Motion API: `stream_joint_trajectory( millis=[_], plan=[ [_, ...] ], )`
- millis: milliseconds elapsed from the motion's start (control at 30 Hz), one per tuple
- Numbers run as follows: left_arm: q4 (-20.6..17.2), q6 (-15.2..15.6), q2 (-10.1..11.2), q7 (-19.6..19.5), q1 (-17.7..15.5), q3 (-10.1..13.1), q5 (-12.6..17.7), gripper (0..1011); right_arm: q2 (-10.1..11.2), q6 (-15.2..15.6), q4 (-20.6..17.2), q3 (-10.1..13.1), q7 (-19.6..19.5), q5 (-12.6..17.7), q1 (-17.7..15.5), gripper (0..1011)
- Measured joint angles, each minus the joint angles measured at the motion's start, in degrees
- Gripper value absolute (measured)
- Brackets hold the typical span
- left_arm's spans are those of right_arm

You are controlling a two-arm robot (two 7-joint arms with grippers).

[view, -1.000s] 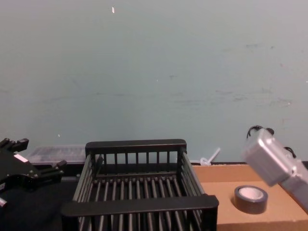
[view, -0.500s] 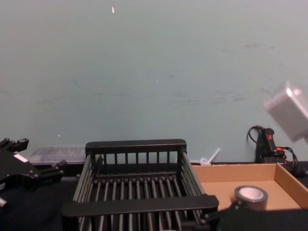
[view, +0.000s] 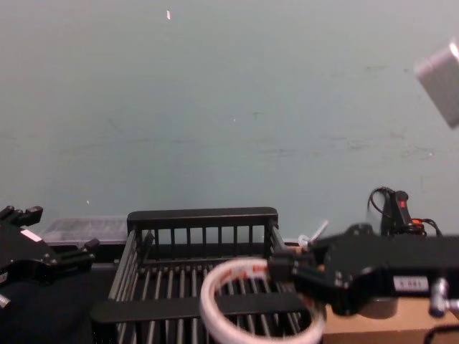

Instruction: Pick up the white tape and place it into the black box , Pick up the silver tape and place it into the brown box.

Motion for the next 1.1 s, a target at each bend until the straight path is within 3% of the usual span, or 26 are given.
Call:
stream_joint_trajectory(
  millis=[200,500,700,733,1100],
  plan=[
    [0.0,0.0,0.0,0.0,0.0,0.0,0.0,1001,-1.4,0.6,1.5,0.5,-1.6,-0.1,2.1,96],
    [0.0,0.0,0.0,0.0,0.0,0.0,0.0,1001,-5.5,4.8,6.5,1.1,-5.5,-1.0,6.3,96],
    [0.0,0.0,0.0,0.0,0.0,0.0,0.0,1001,-8.5,6.5,11.1,1.2,-6.9,-1.4,9.2,95],
    [0.0,0.0,0.0,0.0,0.0,0.0,0.0,1001,-10.3,7.3,13.8,1.0,-7.7,-2.0,10.9,96],
    [0.0,0.0,0.0,0.0,0.0,0.0,0.0,1001,-16.3,8.0,24.2,0.1,-9.3,-4.7,16.1,96]
  ],
)
